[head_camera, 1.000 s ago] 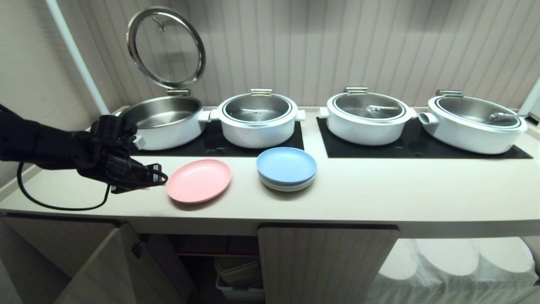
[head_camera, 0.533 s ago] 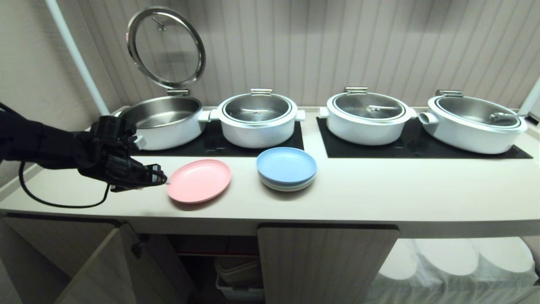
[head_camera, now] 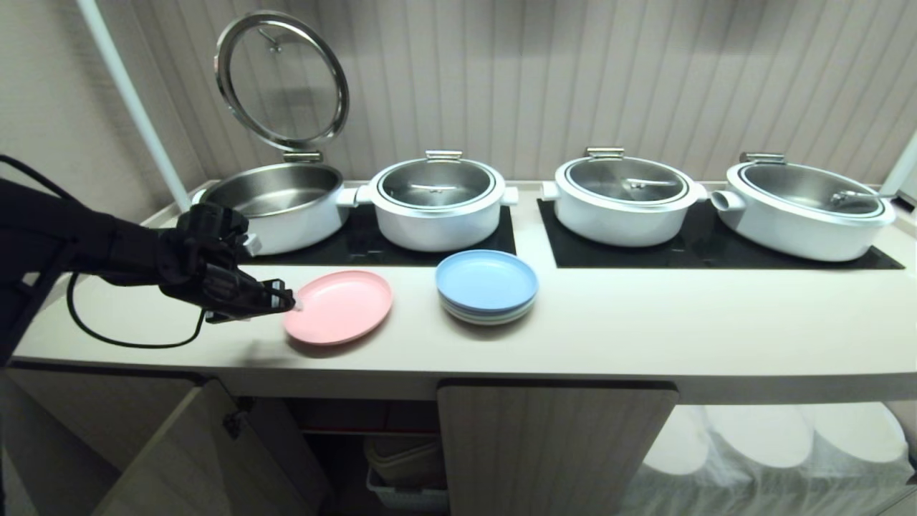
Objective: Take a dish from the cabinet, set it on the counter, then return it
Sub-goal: Pick up the plate from the table
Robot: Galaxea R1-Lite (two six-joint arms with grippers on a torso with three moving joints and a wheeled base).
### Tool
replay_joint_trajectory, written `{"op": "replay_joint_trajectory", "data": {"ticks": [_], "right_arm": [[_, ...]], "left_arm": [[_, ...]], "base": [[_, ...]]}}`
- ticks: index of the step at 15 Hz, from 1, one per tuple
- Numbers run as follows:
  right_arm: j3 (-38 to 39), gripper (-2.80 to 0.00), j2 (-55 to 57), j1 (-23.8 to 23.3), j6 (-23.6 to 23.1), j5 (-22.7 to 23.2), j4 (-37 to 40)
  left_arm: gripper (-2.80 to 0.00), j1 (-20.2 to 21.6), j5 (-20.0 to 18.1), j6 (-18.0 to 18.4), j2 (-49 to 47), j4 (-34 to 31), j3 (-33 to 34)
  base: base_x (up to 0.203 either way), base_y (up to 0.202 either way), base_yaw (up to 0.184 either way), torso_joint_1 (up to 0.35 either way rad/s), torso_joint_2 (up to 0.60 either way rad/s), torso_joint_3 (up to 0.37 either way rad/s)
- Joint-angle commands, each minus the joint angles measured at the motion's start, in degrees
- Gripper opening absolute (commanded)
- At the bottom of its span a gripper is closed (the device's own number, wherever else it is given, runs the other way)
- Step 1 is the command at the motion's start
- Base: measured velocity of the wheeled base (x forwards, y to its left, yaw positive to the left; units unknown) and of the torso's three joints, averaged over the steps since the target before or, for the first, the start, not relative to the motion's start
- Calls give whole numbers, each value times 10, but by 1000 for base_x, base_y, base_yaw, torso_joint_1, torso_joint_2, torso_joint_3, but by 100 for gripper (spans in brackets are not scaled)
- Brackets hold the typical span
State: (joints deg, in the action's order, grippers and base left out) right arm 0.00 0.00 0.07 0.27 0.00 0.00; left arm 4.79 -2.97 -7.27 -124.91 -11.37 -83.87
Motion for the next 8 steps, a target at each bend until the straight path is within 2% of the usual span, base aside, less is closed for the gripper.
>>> {"op": "replay_joint_trajectory", "data": {"ticks": [1,8], "right_arm": [[0,-280,0,0,0,0,0],[0,-280,0,0,0,0,0]], "left_arm": [[0,0,2,0,-18,-1,-3],[0,0,5,1,-39,2,-13]], "base": [[0,0,0,0,0,0],[0,0,0,0,0,0]]}}
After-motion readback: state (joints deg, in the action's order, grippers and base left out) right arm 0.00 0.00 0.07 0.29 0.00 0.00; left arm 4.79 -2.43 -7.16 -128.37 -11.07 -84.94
